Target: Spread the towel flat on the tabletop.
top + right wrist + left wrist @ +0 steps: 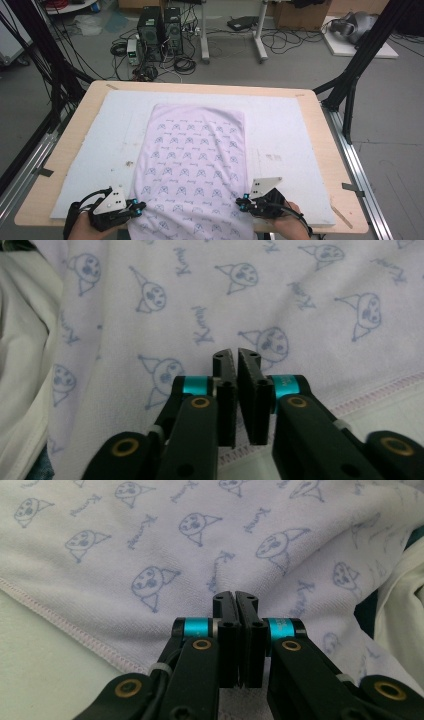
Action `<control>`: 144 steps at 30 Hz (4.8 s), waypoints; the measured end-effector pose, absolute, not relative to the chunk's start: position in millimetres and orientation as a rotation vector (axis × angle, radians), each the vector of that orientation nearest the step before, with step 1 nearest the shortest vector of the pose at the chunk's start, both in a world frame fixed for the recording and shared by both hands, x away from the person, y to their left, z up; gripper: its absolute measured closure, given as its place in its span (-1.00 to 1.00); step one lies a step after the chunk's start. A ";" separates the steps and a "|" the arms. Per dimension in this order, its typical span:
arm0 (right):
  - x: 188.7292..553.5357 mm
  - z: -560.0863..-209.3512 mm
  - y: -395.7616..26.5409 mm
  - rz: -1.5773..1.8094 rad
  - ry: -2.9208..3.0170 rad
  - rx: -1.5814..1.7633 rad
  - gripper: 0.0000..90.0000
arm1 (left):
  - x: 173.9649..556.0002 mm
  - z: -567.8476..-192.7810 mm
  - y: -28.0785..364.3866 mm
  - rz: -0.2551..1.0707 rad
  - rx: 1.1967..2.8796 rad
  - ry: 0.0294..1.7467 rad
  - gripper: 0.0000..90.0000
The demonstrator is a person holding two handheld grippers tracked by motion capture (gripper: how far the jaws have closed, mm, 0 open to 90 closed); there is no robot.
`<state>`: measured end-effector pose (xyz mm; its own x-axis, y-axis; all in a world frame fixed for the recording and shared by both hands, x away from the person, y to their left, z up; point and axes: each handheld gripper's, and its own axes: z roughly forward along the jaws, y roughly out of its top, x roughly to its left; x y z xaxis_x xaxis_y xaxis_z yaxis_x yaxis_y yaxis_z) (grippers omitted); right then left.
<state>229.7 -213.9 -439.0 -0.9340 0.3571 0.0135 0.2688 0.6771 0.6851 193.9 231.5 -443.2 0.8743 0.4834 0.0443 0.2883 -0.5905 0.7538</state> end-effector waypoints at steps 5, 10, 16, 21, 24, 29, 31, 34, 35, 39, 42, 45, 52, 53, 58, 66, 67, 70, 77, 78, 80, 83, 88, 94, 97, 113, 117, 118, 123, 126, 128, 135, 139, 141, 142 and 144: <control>227.0 -436.9 -217.7 1.136 2.804 0.513 0.77 | 187.3 -439.9 239.7 0.297 2.210 0.572 0.88; 253.7 -416.1 -231.0 1.156 2.688 0.606 0.56 | 205.3 -431.1 244.8 0.331 2.154 0.653 0.22; 306.3 -401.3 -228.2 1.176 2.627 0.724 0.44 | 247.7 -427.2 243.7 0.360 2.072 0.763 -0.01; 334.8 -404.2 -220.9 1.135 2.598 0.751 0.45 | 264.8 -436.7 232.2 0.399 2.099 0.788 0.00; 346.8 -418.2 -216.9 1.089 2.644 0.806 0.43 | 266.6 -440.9 228.7 0.403 2.118 0.791 0.00; 354.9 -432.1 -211.2 1.051 2.666 0.833 0.63 | 268.5 -444.5 228.6 0.383 2.127 0.792 0.02; 353.8 -436.5 -209.0 1.034 2.673 0.816 0.85 | 268.5 -446.4 228.6 0.373 2.134 0.792 0.04; 348.0 -435.9 -204.8 1.035 2.690 0.724 0.95 | 267.0 -448.3 230.5 0.373 2.129 0.796 0.05; 349.1 -433.0 -205.5 1.052 2.691 0.710 0.88 | 266.8 -448.3 231.2 0.371 2.126 0.800 0.05; 368.4 -418.4 -212.2 1.095 2.590 0.803 0.67 | 268.8 -446.6 234.1 0.363 2.102 0.809 0.05; 393.0 -409.8 -210.9 1.062 2.560 0.820 0.64 | 276.8 -441.0 237.3 0.366 2.057 0.827 0.11; 420.1 -407.4 -206.8 1.010 2.547 0.826 0.55 | 292.2 -433.2 237.6 0.391 2.034 0.843 0.16; 467.8 -414.2 -209.6 0.934 2.448 0.937 0.37 | 324.1 -421.2 222.3 0.400 2.010 0.843 0.13; 472.4 -416.0 -211.8 0.913 2.423 0.947 0.37 | 324.9 -421.0 220.7 0.397 2.017 0.834 0.13; 482.1 -428.6 -221.3 0.910 2.380 1.059 0.33 | 325.9 -423.4 211.6 0.389 2.045 0.809 0.13; 474.6 -420.4 -206.6 1.054 2.431 0.972 0.92 | 322.6 -423.4 212.2 0.395 2.049 0.805 0.12; 471.6 -417.4 -201.9 1.094 2.462 0.920 0.92 | 321.6 -423.3 212.4 0.395 2.050 0.804 0.12; 459.5 -410.8 -185.3 1.218 2.640 0.735 0.66 | 318.5 -425.3 213.8 0.392 2.056 0.799 0.11; 459.0 -408.4 -185.4 1.156 2.552 0.864 0.40 | 318.9 -427.9 216.6 0.394 2.052 0.811 0.09; 459.4 -409.5 -182.1 1.156 2.539 0.874 0.36 | 319.6 -428.5 216.4 0.395 2.050 0.816 0.09; 459.3 -411.8 -173.1 1.165 2.540 0.883 0.29 | 320.4 -429.9 215.8 0.389 2.061 0.817 0.09; 460.8 -417.7 -158.5 1.167 2.536 0.906 0.24 | 320.1 -430.4 214.4 0.394 2.072 0.810 0.08; 464.2 -428.0 -140.9 1.138 2.529 0.942 0.18 | 319.7 -430.3 214.0 0.398 2.070 0.808 0.08; 463.7 -433.6 -129.8 1.019 2.535 0.878 0.90 | 320.2 -432.2 212.1 0.398 2.076 0.804 0.08; 469.0 -423.5 -141.0 0.945 2.445 0.894 0.93 | 320.6 -432.1 212.6 0.400 2.073 0.803 0.08; 453.2 -402.6 -204.8 1.027 2.364 1.069 0.16 | 325.1 -430.3 220.3 0.426 2.025 0.845 -0.02; 439.9 -403.8 -207.3 1.034 2.406 1.033 0.12 | 328.3 -430.8 222.3 0.424 2.023 0.860 -0.03; 437.3 -403.9 -208.5 1.046 2.407 1.029 0.12 | 328.9 -430.9 222.2 0.423 2.017 0.867 -0.03; 422.2 -405.5 -215.4 1.089 2.434 1.019 -0.03 | 333.3 -428.5 223.5 0.401 2.022 0.877 -0.03; 412.6 -407.0 -217.8 1.105 2.435 1.006 -0.11 | 337.2 -426.8 225.7 0.378 2.012 0.885 -0.06; 408.3 -406.7 -219.2 1.118 2.439 1.001 -0.21 | 338.9 -426.2 226.5 0.375 2.015 0.898 -0.12; 385.7 -405.1 -223.2 1.180 2.433 0.978 -0.37 | 341.8 -417.1 233.8 0.380 2.002 0.912 -0.18; 375.2 -402.3 -223.2 1.194 2.438 0.940 -0.43 | 343.8 -406.6 235.8 0.401 1.998 0.909 -0.20; 369.9 -401.3 -223.3 1.210 2.444 0.923 -0.45 | 343.8 -403.6 236.4 0.409 1.990 0.906 -0.20; 367.3 -401.6 -223.6 1.222 2.445 0.920 -0.46 | 344.0 -403.0 236.3 0.410 1.994 0.905 -0.20; 364.3 -402.1 -224.2 1.228 2.451 0.911 -0.47 | 345.0 -402.8 235.1 0.405 2.006 0.905 -0.20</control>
